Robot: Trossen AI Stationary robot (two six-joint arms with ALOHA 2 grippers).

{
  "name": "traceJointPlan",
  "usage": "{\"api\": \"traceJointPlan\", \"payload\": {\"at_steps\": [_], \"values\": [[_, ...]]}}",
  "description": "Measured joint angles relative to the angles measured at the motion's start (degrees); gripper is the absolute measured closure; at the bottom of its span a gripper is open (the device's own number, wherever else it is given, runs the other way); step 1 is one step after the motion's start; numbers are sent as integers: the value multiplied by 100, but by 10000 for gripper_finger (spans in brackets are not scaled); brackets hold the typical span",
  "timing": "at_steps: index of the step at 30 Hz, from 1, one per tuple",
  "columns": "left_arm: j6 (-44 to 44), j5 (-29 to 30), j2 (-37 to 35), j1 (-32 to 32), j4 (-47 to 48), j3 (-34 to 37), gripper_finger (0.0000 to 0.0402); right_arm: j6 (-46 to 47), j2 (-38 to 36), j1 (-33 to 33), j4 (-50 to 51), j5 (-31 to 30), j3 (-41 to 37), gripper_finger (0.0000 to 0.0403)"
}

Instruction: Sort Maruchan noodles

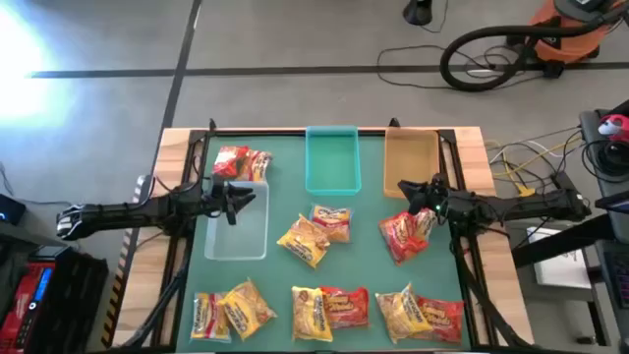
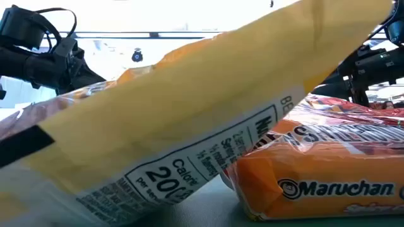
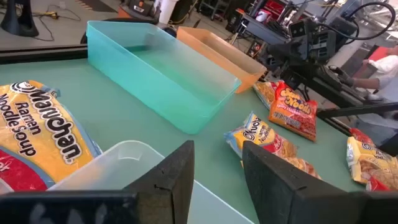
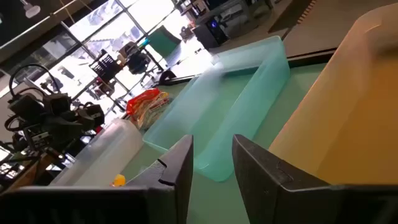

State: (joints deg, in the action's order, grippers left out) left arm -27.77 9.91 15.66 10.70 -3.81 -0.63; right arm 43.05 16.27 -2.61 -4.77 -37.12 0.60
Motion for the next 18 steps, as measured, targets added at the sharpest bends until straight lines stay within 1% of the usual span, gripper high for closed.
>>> {"api": "traceJointPlan", "payload": {"at_steps": [18], "values": [[2,0,1,2,0,-1,283,0,0,1,1,2,-2,300]]}}
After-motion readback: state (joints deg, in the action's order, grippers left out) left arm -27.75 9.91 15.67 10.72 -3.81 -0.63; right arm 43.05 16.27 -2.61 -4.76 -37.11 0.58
